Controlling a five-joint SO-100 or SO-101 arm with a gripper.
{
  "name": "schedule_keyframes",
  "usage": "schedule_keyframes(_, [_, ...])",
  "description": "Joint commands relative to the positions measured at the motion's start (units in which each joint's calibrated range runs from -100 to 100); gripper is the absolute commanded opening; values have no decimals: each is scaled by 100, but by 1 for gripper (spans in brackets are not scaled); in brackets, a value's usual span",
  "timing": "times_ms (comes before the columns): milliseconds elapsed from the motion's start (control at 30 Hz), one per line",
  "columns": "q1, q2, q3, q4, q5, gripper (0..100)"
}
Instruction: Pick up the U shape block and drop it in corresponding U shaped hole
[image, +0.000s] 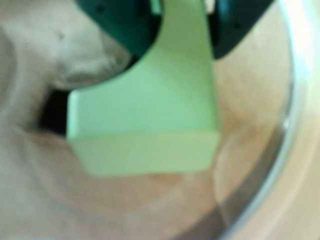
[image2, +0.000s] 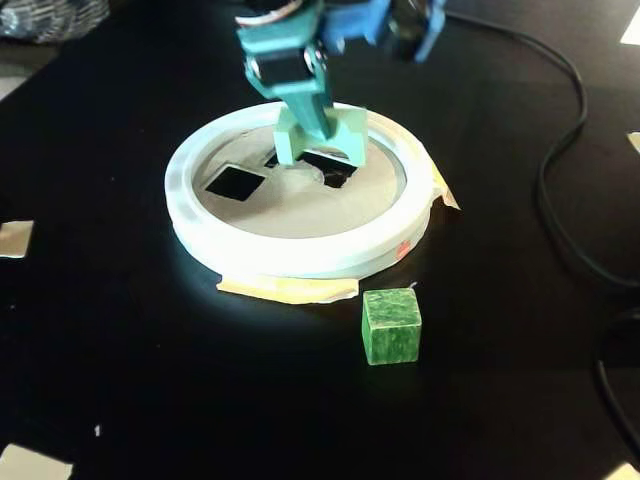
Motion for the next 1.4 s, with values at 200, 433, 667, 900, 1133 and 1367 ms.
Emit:
schedule_keyframes(200, [223,81,-830,170,-63,8])
schedule_keyframes(433, [248,-259,-912,1354,-88,8])
schedule_keyframes(667, [61,-196,-921,1294,-361,7])
schedule_keyframes(900, [198,-232,-939,1114,-420,7])
schedule_keyframes(1133, [74,-170,-866,532,-532,7])
schedule_keyframes(1367, [86,-170,-921,511,-552,7])
